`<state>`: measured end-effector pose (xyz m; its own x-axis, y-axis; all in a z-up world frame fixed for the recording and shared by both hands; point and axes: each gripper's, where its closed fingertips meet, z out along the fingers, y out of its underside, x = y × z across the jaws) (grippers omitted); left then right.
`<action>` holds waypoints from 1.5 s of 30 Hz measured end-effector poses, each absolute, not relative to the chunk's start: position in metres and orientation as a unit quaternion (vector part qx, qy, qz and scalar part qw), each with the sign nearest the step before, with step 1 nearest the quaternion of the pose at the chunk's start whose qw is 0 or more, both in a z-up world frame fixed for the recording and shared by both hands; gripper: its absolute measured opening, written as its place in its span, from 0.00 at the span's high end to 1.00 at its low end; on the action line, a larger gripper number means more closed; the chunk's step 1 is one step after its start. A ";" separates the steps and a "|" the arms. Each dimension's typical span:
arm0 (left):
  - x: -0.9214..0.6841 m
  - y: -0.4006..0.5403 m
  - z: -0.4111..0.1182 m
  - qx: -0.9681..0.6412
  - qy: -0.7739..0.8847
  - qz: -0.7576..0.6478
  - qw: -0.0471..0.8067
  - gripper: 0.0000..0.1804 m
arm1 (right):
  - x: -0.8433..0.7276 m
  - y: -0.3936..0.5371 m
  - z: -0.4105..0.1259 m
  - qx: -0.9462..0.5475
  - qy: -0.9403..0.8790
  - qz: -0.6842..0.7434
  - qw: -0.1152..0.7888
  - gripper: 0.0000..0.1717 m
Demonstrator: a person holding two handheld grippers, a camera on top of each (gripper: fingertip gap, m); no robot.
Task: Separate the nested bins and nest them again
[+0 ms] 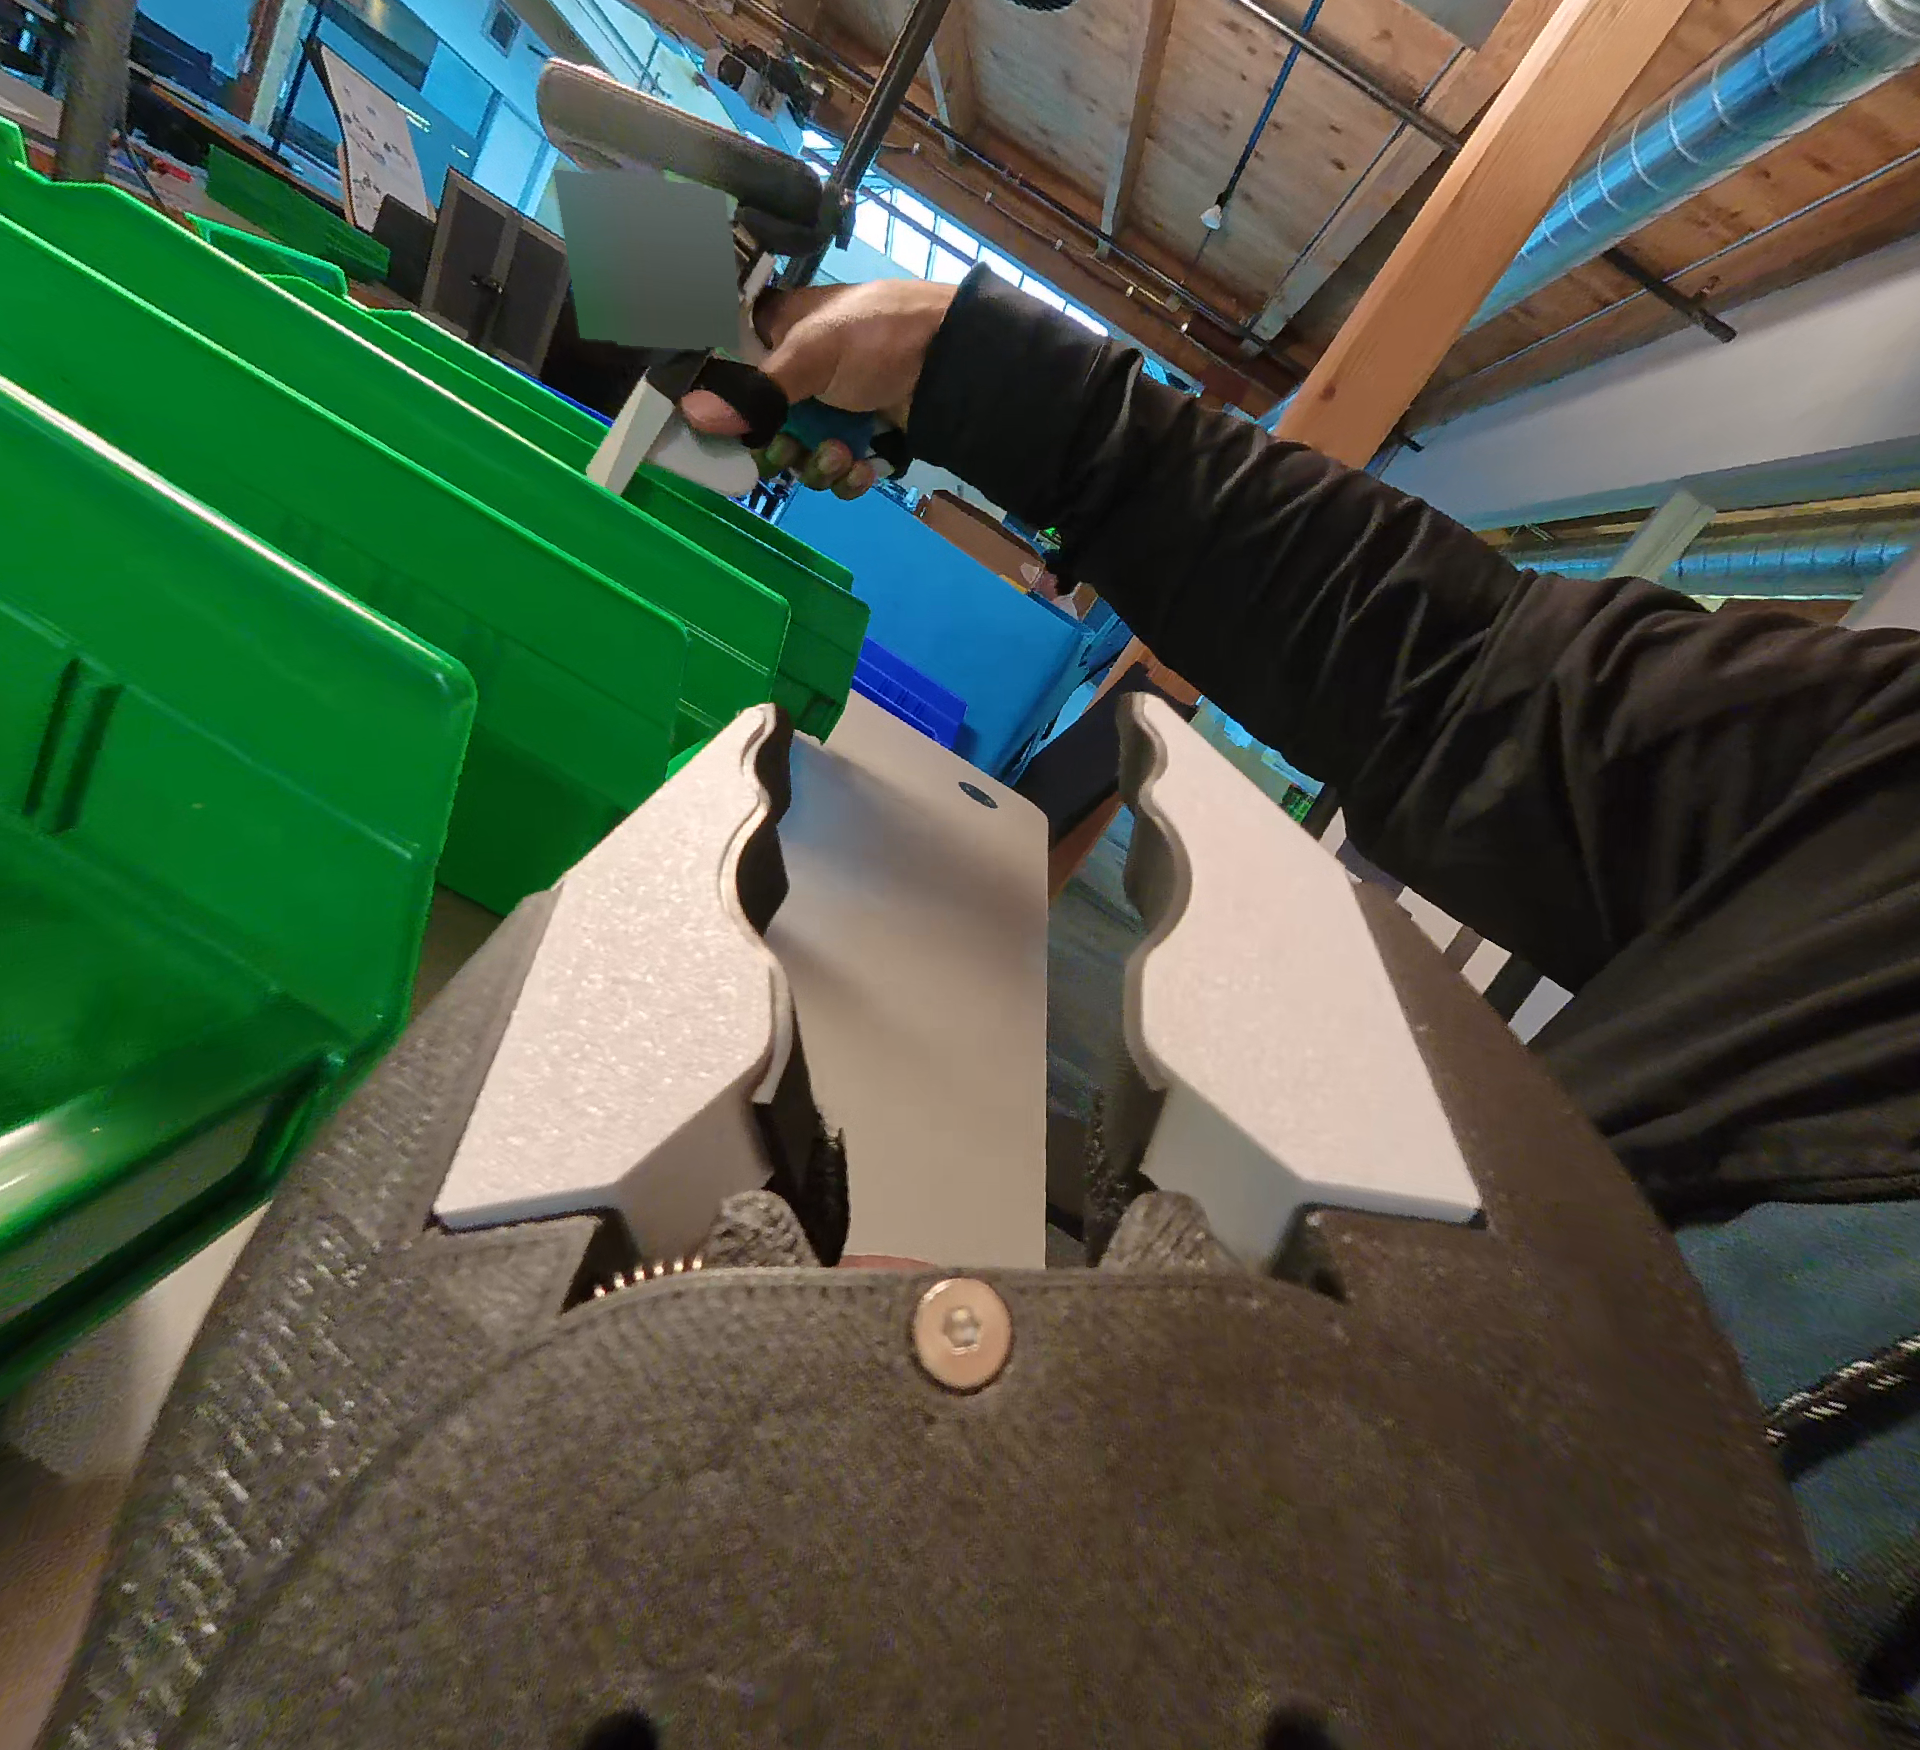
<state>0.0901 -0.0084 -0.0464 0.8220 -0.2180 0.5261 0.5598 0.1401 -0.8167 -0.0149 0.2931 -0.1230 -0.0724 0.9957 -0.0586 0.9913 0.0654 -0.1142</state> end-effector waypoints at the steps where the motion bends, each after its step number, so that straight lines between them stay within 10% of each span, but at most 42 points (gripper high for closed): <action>1: 0.091 -0.008 -0.046 -0.602 -0.141 -0.263 0.741 0.65 | -0.015 0.292 -0.124 -0.678 -0.732 0.069 0.012 0.19; 18: 0.085 -0.011 -0.051 -0.616 -0.142 -0.250 0.734 0.66 | -0.016 0.293 -0.124 -0.670 -0.740 0.053 0.025 0.21; 27: 0.084 -0.011 -0.050 -0.615 -0.144 -0.249 0.734 0.66 | -0.016 0.289 -0.115 -0.699 -0.711 0.076 0.025 0.40; 45: 0.084 -0.017 -0.046 -0.596 -0.148 -0.279 0.738 0.67 | -0.040 0.160 0.043 -0.707 -0.653 0.256 0.089 0.42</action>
<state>0.0842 -0.0165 -0.0465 0.8006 -0.2348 0.5513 0.5883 0.1331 -0.7976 -0.0397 0.1598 0.0428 0.0151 0.9693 -0.2454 0.8778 -0.1303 -0.4609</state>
